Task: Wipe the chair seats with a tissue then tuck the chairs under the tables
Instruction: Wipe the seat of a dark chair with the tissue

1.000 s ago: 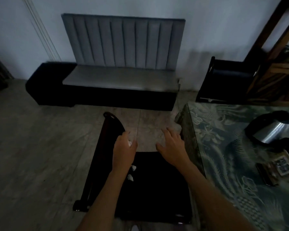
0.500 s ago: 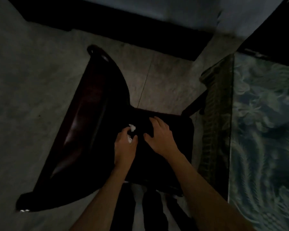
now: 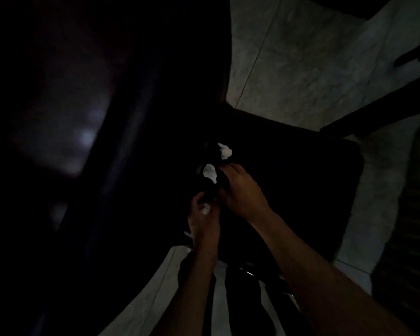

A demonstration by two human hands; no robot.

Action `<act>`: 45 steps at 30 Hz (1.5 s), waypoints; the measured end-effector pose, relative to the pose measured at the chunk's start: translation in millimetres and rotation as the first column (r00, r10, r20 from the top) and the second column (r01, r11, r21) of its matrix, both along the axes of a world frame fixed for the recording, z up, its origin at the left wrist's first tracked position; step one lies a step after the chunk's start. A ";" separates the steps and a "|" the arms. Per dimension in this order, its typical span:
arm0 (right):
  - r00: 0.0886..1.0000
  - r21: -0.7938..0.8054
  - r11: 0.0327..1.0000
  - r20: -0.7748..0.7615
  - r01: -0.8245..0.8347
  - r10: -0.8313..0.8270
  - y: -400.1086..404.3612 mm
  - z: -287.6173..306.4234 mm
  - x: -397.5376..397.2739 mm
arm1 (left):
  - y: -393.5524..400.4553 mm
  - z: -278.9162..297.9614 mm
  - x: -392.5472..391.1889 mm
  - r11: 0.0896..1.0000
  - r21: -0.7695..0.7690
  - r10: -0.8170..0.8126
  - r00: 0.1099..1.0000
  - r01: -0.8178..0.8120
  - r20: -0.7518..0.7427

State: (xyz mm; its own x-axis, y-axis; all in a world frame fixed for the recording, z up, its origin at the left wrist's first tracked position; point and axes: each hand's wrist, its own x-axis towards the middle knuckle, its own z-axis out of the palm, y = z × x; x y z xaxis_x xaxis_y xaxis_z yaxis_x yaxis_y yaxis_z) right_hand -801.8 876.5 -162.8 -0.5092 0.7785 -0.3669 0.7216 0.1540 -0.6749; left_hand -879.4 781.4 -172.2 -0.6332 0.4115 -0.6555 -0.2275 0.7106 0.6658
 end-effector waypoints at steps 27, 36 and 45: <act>0.891 -0.254 0.879 -0.108 0.403 -0.440 -30.9 -50.3 19.5 | 4.6 -35.5 -6.1 0.749 0.106 0.405 0.578 -0.654 0.709; 0.630 -0.512 0.612 -0.166 0.602 -0.759 -78.4 -27.0 8.7 | 15.7 -27.2 5.0 0.834 0.129 0.266 0.596 -0.537 0.758; 0.643 -0.372 0.670 -0.215 0.642 -0.736 -76.9 -25.6 9.1 | 29.3 -26.6 11.4 0.896 0.074 0.304 0.728 -0.437 0.615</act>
